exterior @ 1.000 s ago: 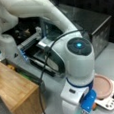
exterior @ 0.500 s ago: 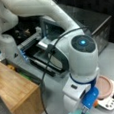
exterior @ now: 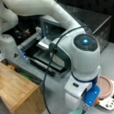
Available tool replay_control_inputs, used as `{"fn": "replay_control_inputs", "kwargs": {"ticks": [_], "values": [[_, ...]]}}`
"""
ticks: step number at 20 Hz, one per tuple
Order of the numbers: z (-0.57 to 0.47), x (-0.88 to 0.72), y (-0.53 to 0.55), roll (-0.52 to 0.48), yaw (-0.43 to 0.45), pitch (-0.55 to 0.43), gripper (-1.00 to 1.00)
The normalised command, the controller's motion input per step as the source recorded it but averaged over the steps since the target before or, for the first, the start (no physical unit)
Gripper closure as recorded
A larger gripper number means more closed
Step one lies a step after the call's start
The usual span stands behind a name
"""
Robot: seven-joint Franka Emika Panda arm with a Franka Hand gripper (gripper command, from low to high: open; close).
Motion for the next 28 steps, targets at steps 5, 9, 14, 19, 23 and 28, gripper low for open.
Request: {"fn": "replay_control_inputs", "kwargs": {"ticks": [5,9,14,19,23,28], "values": [[-0.05,-0.24,0.32,-0.082,-0.114,-0.056,1.0],[-0.08,-0.22,0.24,-0.056,-0.089,-0.092,1.0],[-0.08,-0.23,0.24,-0.11,-0.099,-0.073,1.0],[-0.11,-0.22,0.35,-0.135,-0.053,-0.051,1.0],[-0.12,-0.17,0.29,-0.101,-0.049,-0.048,1.0],[-0.11,-0.1,0.15,-0.092,-0.078,-0.069,1.0]]}}
